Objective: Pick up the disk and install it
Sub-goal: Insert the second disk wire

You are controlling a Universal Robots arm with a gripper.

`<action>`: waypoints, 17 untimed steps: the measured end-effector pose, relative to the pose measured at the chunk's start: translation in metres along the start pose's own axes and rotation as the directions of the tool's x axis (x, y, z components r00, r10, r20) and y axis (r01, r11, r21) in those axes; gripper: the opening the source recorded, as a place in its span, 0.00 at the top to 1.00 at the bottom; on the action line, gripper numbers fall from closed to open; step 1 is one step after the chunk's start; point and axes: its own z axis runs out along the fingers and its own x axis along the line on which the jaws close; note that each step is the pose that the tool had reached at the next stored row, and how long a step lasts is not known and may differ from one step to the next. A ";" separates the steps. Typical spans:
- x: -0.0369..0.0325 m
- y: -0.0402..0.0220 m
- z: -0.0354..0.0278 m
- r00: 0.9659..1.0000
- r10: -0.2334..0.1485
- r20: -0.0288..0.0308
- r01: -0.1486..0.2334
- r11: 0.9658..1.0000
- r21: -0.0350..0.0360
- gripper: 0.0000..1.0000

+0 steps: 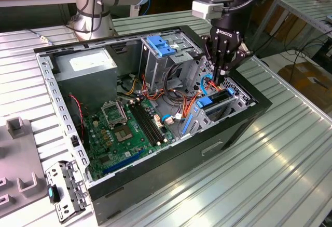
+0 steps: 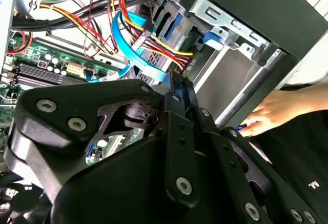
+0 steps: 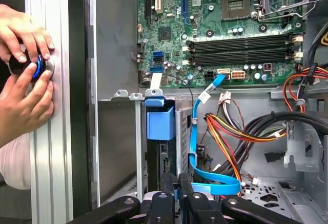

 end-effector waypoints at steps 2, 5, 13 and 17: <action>0.0005 0.0033 0.0006 1.000 0.001 0.004 -0.001 1.000 0.007 0.84; 0.0015 0.0088 0.0014 1.000 0.004 0.013 -0.004 1.000 0.020 0.84; 0.0129 0.0143 0.0055 0.994 0.015 0.111 -0.021 0.998 0.056 0.84; 0.0213 0.0153 0.0086 0.989 0.017 0.148 -0.027 0.997 0.066 0.84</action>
